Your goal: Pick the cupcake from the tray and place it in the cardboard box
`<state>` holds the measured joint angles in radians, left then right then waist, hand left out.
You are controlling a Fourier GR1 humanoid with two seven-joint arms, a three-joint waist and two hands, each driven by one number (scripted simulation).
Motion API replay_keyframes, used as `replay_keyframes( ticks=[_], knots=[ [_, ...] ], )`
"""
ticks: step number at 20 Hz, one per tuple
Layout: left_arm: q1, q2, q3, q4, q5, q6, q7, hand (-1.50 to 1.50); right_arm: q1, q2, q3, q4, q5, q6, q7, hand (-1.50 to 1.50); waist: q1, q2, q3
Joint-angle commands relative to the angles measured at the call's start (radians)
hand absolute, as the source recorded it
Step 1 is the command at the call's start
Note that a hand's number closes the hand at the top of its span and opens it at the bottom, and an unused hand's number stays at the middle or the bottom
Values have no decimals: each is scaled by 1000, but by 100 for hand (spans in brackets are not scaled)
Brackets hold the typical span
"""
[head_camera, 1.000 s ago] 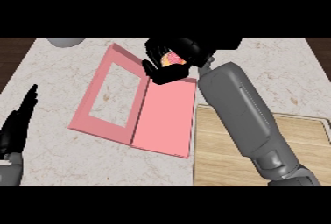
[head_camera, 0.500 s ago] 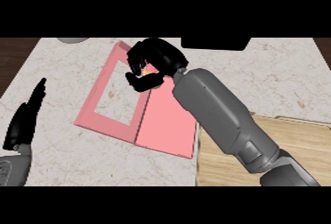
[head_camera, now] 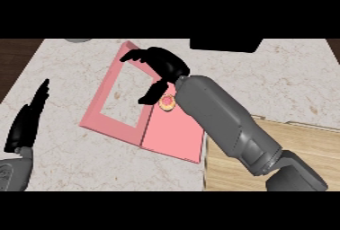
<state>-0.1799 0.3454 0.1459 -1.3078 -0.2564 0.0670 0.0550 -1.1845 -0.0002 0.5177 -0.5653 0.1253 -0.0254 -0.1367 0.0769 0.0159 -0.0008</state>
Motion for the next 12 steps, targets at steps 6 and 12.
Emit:
replay_keyframes(
  ticks=[6, 12],
  knots=[
    [38, -7, 21, 20, 7, 7, -37, 0, -17, 0, -98, 36, -193, -98, -171, -150, -18, -2, 0],
    [14, -1, 27, -12, -3, 14, 19, 0, -57, -28, -253, 136, -267, -22, -277, -150, -41, -4, 1]
  ],
)
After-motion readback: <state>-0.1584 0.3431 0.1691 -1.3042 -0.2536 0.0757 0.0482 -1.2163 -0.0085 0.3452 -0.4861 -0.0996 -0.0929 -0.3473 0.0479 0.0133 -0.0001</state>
